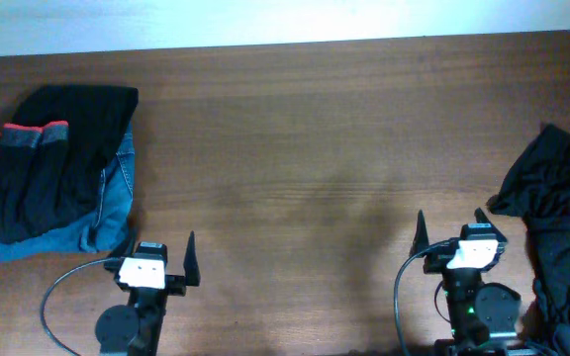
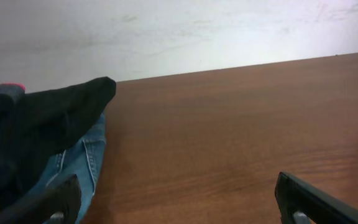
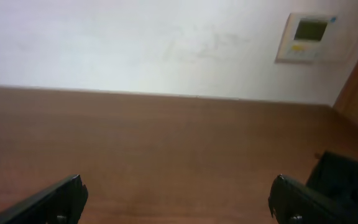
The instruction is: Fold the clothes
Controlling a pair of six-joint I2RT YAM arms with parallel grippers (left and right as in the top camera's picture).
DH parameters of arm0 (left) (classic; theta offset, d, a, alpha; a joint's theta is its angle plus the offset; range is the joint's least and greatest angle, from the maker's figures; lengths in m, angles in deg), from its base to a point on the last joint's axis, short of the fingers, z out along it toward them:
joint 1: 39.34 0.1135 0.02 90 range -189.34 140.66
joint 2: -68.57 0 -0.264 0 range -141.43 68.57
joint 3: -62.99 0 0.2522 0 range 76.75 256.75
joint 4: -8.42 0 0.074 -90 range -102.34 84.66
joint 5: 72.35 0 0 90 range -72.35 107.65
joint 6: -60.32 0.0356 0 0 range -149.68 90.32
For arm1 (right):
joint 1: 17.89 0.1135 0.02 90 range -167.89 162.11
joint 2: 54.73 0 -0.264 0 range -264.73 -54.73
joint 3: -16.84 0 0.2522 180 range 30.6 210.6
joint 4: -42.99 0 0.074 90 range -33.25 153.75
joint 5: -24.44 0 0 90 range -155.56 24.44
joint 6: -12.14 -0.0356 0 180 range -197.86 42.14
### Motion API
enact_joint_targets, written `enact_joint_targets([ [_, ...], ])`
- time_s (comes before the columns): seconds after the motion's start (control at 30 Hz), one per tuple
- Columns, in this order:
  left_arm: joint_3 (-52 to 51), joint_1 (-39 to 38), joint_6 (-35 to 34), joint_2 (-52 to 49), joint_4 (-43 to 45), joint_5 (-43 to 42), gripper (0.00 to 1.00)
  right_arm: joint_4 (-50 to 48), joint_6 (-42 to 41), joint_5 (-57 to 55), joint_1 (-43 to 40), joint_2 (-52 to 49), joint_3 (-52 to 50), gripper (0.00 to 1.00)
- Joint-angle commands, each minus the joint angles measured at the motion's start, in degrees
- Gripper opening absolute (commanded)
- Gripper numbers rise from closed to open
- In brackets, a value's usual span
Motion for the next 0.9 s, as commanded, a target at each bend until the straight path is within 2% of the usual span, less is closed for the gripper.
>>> enact_joint_targets([
  [0.0,6.29,-0.22,-1.46,-3.50,-0.15,3.45,0.99,1.81,-0.79,-1.38,0.35,-3.91,7.02,0.99],
  [0.27,18.29,-0.22,-1.42,-19.76,0.50,5.40,0.99,6.60,-0.98,-2.47,0.35,-22.84,21.11,0.99],
  [0.43,28.02,-0.22,-1.44,-33.48,-0.24,5.70,0.99,15.61,-0.94,-2.47,0.35,-37.75,34.73,0.99],
  [0.7,47.19,-0.22,-1.42,-54.42,-16.81,3.34,0.99,32.68,-0.92,0.52,0.31,-58.18,55.08,0.99],
  [0.8,52.46,-0.22,-1.44,-59.54,-20.41,3.08,0.99,34.45,-1.33,-2.21,-0.24,-62.77,58.42,0.99],
  [0.87,53.99,-0.22,-1.44,-61.26,-20.72,3.13,0.99,34.21,-5.55,-6.40,-2.03,-65.18,59.30,0.99],
])
